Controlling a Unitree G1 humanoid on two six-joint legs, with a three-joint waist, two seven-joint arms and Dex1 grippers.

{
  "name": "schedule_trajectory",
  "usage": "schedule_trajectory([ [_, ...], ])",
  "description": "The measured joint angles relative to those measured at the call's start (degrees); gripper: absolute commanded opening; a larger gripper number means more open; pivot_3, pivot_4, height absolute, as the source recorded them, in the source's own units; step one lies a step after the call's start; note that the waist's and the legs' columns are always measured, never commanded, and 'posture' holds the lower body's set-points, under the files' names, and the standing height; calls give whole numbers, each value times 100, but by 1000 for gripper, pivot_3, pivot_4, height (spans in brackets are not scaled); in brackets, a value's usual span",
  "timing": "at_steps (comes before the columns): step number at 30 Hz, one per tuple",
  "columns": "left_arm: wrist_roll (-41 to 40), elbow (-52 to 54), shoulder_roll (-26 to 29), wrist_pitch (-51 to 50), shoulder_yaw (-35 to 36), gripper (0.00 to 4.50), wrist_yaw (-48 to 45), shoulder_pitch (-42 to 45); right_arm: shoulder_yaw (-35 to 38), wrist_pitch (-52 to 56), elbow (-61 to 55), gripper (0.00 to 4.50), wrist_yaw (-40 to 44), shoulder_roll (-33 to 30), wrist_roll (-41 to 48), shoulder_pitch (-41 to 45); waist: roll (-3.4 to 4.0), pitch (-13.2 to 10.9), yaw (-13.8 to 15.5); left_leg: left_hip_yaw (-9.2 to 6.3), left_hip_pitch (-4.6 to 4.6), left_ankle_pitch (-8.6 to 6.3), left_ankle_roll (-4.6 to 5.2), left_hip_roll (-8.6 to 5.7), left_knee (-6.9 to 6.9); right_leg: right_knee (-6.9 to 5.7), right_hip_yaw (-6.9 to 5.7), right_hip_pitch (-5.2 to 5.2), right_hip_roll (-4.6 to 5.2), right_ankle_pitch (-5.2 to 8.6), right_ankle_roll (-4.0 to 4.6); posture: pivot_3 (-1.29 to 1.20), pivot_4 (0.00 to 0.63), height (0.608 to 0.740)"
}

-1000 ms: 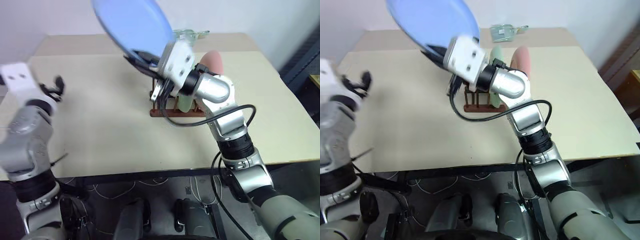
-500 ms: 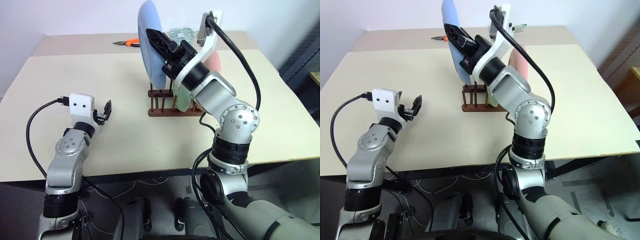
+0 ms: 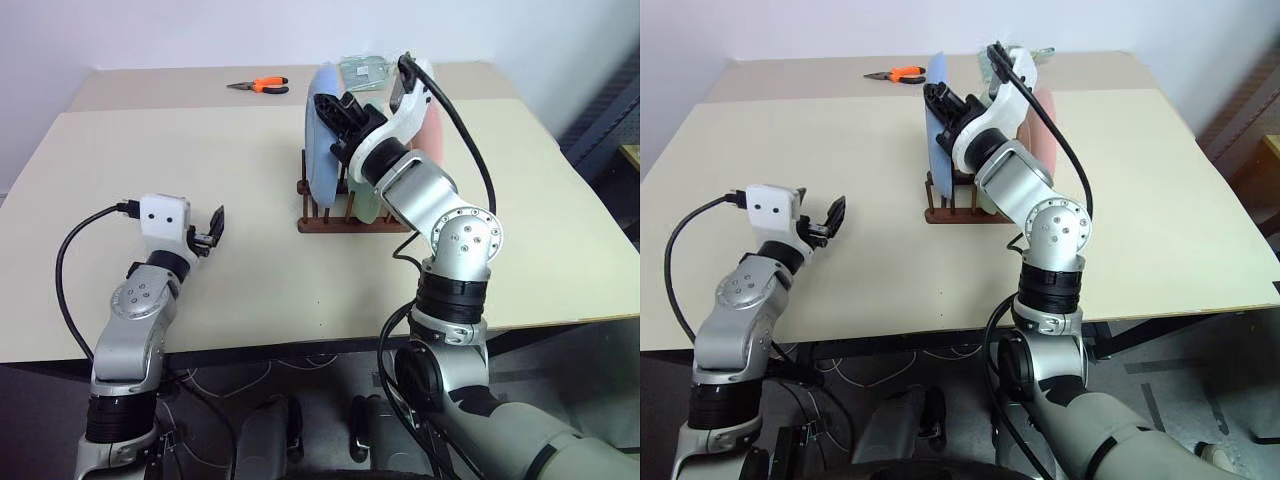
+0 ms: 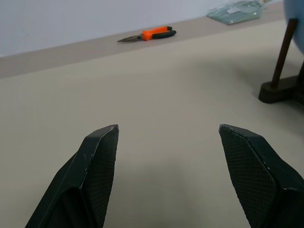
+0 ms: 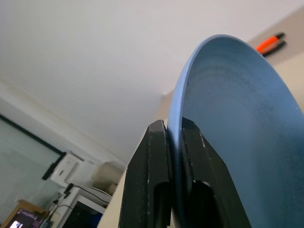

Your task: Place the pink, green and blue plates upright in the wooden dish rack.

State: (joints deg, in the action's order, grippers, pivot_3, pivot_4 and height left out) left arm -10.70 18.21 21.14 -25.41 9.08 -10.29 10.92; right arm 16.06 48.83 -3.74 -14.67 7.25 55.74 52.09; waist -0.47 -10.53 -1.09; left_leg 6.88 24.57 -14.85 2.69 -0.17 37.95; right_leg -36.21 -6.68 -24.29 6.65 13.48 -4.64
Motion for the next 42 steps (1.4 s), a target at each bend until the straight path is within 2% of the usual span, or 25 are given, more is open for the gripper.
schedule_trajectory([
  [4, 2, 27, -2, 2, -147, 3479, -193, -177, -150, -98, 326, 1430, 158, -212, -331, 117, 0, 0, 4, 1, 1, 0, 0, 0, 0, 1, 0, -1, 0, 0, 0, 0, 150, 740],
  [9, -7, 144, -8, 1, -154, 3479, -289, -200, -632, -358, 417, 3923, 701, -677, -1017, 243, 1, 0, -5, 1, 1, -1, 1, 1, 0, 0, 3, -3, 1, 0, 0, 0, 150, 740],
  [12, -15, 221, -33, -3, -162, 3479, -350, -251, -1198, -454, 221, 3923, 1188, -1176, -1541, 266, 1, -1, -4, 2, 2, 0, 2, 2, 0, 1, 4, -6, 4, 0, 0, 0, 150, 740],
  [14, -14, 275, -36, -6, -173, 3479, -401, -320, -1875, -640, -254, 3923, 1780, -1909, -2144, 253, 2, -2, 22, 2, 7, -3, 6, 2, 3, 2, 4, -7, 7, 1, -2, 0, 150, 740],
  [17, -18, 291, -16, -14, -185, 3479, -498, -376, -2283, -1163, -1044, 3923, 2646, -2931, -2753, 104, -1, 0, 53, 2, 12, -8, 13, 1, 9, 8, 0, -7, 8, 3, -5, 0, 150, 740],
  [19, -3, 300, 145, 2, -234, 3479, -679, -430, -2028, -1519, -1633, 3923, 3491, -3684, -2709, -428, -8, 4, 76, -1, 13, -12, 20, 2, 14, 15, -5, 2, 10, 4, -8, 0, 150, 740],
  [21, 9, 281, 377, 19, -279, 3479, -896, -500, -1202, -1370, -1879, 3923, 4248, -4303, -2077, -1196, -9, 4, 91, -1, 13, -15, 24, 1, 18, 16, -5, 6, 16, 3, -9, 0, 150, 740],
  [25, 5, 232, 688, 116, -318, 3479, -1316, -669, 327, -1023, -1819, 3923, 5257, -5313, -1372, -2654, -6, 2, 137, 1, 11, -19, 31, 6, 19, 19, 0, 6, 21, 3, -8, 0, 150, 740],
  [27, 6, 152, 818, 164, -381, 3479, -1531, -687, 926, -983, -1649, 3923, 5559, -5490, -1271, -3373, -4, 3, 144, 3, 4, -20, 32, 9, 18, 19, 6, 11, 20, 3, -6, 0, 150, 740],
  [31, 8, 10, 859, 231, -551, 3479, -1778, -697, 1073, -1277, -1325, 3923, 6134, -5639, -1652, -4571, 7, 2, 158, 7, -2, -36, 59, 9, 19, 17, 14, 12, 22, 3, -6, 0, 150, 740],
  [42, 131, -220, 803, 353, -668, 3479, -1802, -751, 277, -2437, -463, 3923, 6353, -5358, -2656, -4661, 8, 0, 185, 13, -4, -24, 37, 8, 21, 17, 16, 11, 24, 3, -7, 0, 150, 740],
])
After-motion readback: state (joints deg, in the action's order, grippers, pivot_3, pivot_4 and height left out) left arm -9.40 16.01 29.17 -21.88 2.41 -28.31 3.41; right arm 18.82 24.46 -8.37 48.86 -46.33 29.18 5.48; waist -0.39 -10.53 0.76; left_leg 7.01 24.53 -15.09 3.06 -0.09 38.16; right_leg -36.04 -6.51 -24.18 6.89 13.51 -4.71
